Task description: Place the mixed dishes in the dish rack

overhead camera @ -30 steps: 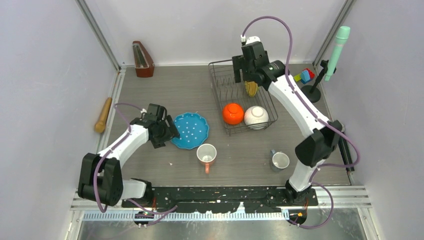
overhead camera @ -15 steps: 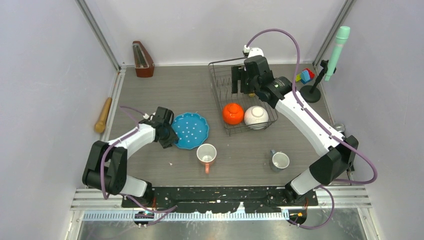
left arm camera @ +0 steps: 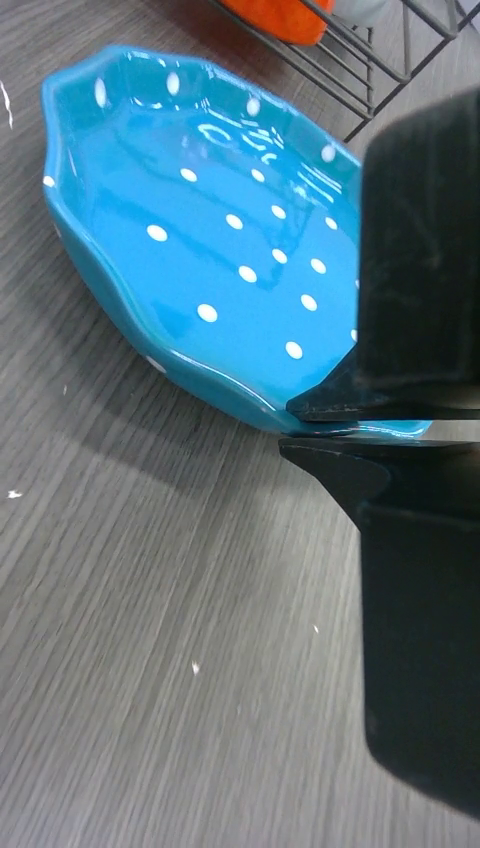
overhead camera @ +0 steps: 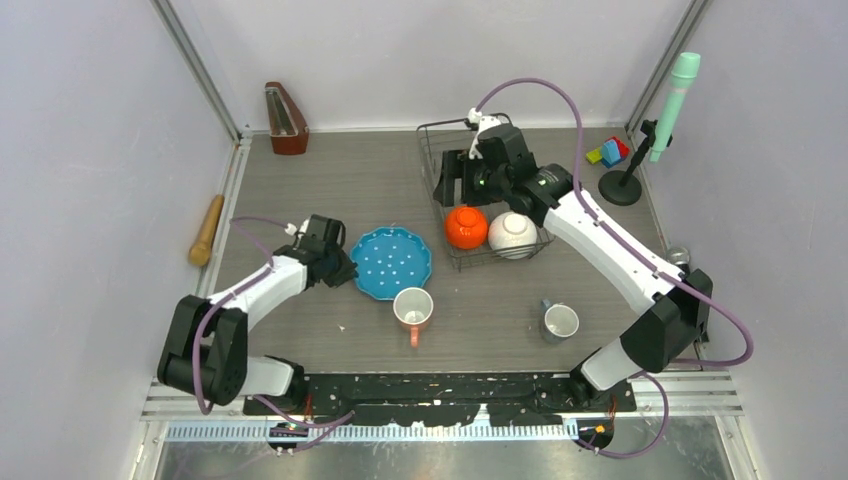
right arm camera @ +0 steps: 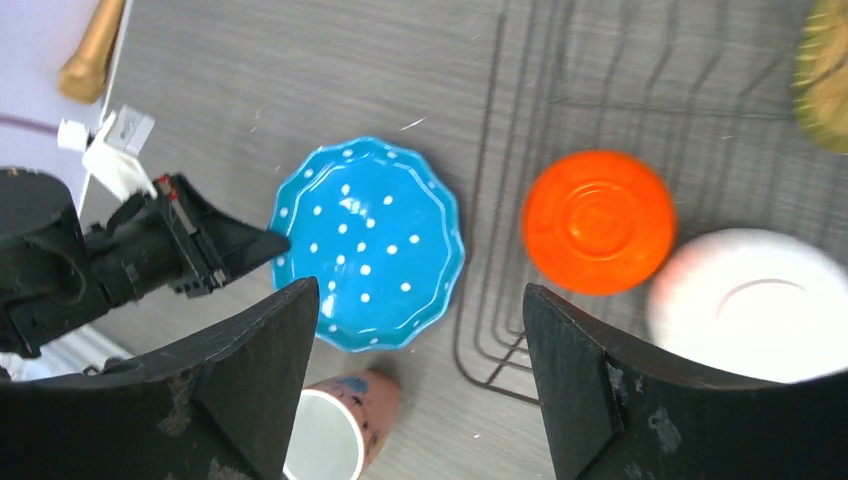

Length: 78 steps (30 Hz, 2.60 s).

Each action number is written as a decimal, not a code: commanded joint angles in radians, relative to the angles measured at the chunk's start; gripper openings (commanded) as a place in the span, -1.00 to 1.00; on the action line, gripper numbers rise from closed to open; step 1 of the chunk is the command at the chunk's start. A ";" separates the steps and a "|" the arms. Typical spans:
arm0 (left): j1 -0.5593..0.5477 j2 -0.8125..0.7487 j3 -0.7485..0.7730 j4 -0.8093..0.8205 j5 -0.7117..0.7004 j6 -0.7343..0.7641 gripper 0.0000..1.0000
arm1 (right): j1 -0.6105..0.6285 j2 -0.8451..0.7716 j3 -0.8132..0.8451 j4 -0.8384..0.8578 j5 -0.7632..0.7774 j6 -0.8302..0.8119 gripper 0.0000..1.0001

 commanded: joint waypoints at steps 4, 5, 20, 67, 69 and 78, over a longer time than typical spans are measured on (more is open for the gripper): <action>0.107 -0.138 0.140 -0.155 0.055 0.174 -1.00 | 0.076 0.082 0.053 0.031 -0.132 0.064 0.60; 0.125 -0.153 0.150 -0.159 0.077 0.175 -1.00 | 0.087 0.107 0.067 0.030 -0.135 0.070 0.61; 0.360 -0.260 0.157 -0.134 0.348 0.163 -1.00 | 0.133 0.447 0.308 -0.019 -0.185 0.120 0.69; 0.518 -0.308 0.192 -0.076 0.666 0.159 0.44 | -0.041 0.302 0.309 0.198 -0.288 0.339 -0.99; 0.518 -0.308 0.191 -0.074 0.686 0.172 0.45 | -0.054 0.290 0.368 0.119 -0.213 0.258 -0.99; 0.473 -0.286 0.172 -0.054 0.853 0.296 0.45 | -0.081 0.220 0.518 -0.100 0.229 -0.107 -0.99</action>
